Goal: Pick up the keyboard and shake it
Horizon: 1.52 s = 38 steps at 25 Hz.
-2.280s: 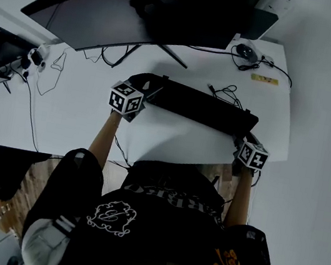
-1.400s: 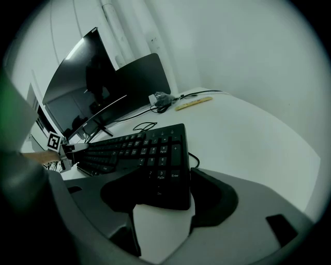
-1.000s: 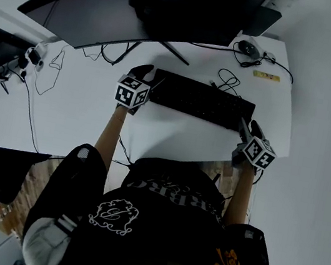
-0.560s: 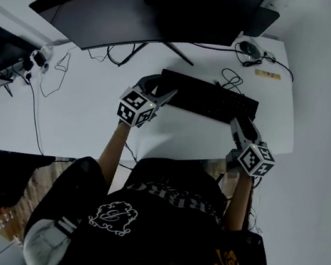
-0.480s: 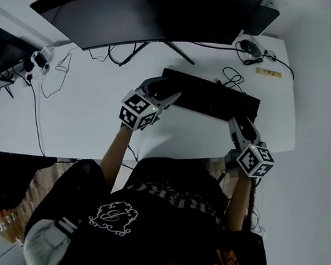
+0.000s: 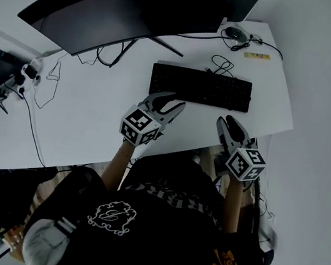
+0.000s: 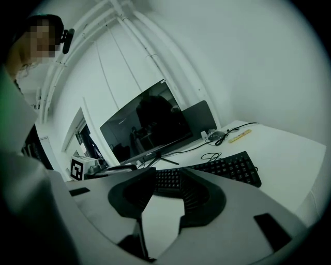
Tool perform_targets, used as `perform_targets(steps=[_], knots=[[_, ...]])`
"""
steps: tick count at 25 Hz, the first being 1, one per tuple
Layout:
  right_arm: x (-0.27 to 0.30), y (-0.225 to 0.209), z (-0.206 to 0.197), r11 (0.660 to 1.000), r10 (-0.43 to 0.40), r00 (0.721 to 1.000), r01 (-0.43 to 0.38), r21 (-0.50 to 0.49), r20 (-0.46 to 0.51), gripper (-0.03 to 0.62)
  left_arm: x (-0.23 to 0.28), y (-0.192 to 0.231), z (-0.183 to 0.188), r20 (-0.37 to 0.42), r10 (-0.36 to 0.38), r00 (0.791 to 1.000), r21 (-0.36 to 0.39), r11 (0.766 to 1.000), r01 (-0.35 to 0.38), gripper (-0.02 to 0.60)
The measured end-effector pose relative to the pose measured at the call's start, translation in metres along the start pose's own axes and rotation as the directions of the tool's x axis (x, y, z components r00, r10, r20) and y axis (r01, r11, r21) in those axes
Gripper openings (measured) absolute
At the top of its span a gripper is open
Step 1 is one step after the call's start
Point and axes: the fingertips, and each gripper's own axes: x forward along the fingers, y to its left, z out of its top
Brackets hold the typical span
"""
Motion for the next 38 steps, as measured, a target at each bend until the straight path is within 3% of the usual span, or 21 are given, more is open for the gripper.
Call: perform_targets(steps=[14,21,29,38], knots=[[-0.080,0.010,-0.020,1.000,-0.005,0.999,0.004,0.020,0.052,0.094,0.009,-0.093,0.005,-0.005,-0.090,0.996,0.058,0.994,0.090,0.055],[-0.137,0.032,-0.047,0.998,0.056,0.996,-0.055,-0.017,0.065,0.089,-0.015,-0.167,-0.003,0.030,-0.055,0.998,0.038,0.998,0.054,0.046],[-0.211,0.066,-0.099,0.993,0.113,0.991,-0.110,-0.043,0.072,0.060,-0.072,-0.247,-0.037,0.043,0.005,0.999,0.020,1.000,-0.006,0.044],[-0.248,0.101,-0.137,0.985,0.171,0.982,-0.169,-0.038,0.083,0.032,-0.120,-0.295,-0.061,0.029,0.041,0.999,0.029,0.999,-0.042,0.044]])
